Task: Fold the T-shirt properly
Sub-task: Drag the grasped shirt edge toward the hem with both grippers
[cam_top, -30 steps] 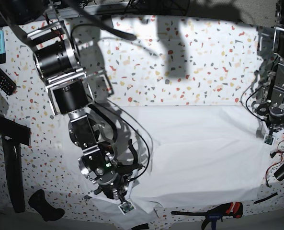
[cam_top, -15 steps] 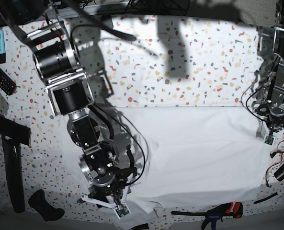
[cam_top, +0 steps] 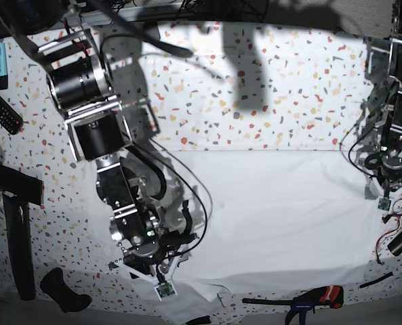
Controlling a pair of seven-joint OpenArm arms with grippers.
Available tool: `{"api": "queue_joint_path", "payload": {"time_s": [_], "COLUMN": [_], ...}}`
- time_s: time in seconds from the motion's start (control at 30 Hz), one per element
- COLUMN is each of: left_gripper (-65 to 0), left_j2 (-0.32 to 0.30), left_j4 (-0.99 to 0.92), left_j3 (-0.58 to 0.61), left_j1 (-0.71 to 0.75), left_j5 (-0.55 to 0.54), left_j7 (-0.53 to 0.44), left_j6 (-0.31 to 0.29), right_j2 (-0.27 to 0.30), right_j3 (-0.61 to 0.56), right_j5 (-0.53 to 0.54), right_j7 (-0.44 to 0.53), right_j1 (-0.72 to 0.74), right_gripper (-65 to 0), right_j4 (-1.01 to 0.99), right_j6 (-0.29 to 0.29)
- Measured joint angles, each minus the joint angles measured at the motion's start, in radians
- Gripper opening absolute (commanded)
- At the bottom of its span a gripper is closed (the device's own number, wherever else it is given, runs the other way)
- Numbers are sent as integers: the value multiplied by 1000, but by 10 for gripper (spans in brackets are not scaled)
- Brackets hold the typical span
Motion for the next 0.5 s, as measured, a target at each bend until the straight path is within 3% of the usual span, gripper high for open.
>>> {"api": "queue_joint_path", "payload": {"time_s": [0.1,0.17,0.23,0.33,0.37,0.5], "left_gripper": [-650,-650,-650,-650,-650,-650], "left_j2": [0,3,-1,1,8,10], "left_j4": [105,190,260,292,289,246], "left_j3": [0,0,0,0,1,1], "left_j1": [0,0,0,-3,-2,2], "left_j5": [-41,-82,-130,-246,-259,-256], "left_j7": [14,82,131,132,127,100], "left_j6": [1,-2,-78,-272,-307,-321], "right_j2": [3,9,15,31,35,48], "right_j3": [0,0,0,0,0,0], "right_j5": [0,0,0,5,5,12], "right_j7": [-1,0,1,3,3,6], "right_j1": [-19,-34,-51,-85,-98,-169], "right_gripper": [-348,-348,-348,-348,-348,-348], "right_j4": [0,0,0,0,0,0], "right_j6": [0,0,0,4,4,21]}}
